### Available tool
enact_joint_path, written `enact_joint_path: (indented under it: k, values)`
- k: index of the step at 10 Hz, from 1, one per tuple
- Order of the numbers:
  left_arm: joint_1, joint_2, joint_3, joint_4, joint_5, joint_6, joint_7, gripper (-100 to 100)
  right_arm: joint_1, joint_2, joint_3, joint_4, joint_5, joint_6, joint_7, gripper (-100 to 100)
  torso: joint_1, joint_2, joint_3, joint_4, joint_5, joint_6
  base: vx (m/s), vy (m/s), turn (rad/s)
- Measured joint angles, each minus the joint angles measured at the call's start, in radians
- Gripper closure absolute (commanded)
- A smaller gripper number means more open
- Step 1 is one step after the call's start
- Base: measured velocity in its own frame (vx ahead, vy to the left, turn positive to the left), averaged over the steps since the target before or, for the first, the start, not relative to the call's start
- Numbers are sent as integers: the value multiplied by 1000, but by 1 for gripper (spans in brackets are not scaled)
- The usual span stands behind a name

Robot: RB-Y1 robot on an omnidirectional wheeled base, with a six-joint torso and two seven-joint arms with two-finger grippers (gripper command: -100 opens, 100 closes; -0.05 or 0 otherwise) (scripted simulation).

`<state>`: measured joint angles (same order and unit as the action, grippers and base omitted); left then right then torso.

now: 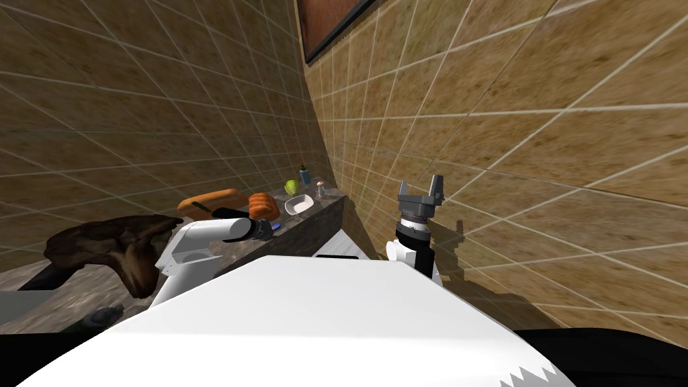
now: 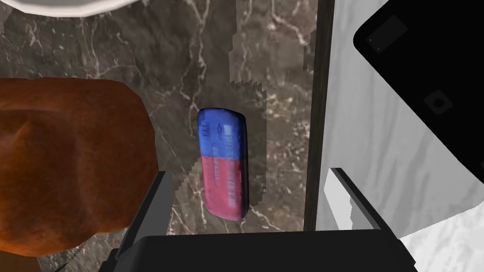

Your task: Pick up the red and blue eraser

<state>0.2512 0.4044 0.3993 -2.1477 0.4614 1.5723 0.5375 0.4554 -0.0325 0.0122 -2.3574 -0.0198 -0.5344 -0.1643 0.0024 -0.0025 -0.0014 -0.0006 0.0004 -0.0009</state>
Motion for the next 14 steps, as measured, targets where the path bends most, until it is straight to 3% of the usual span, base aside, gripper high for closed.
enact_joint_path:
  k: [9, 10, 11, 14]
  values:
    - [40, 48, 79, 36, 94, 207, 86, -100, 0, 0, 0, 0, 0, 0, 0, 0, 1, -1, 0, 0, 0, 0, 53, 45, -77]
    - [40, 49, 80, 37, 95, 211, 87, 0, 0, 0, 0, 0, 0, 0, 0, 0, 0, 1, 0, 0, 0, 0, 4, 5, 2]
    - [40, 49, 80, 37, 95, 210, 87, -100, 0, 0, 0, 0, 0, 0, 0, 0, -2, 2, 1, 0, 0, 0, 0, 0, 0]
    - [33, 41, 66, 89, 77, 165, 69, -100, 0, 0, 0, 0, 0, 0, 0, 0, -3, 3, 2, 1, -1, 0, -5, -10, -5]
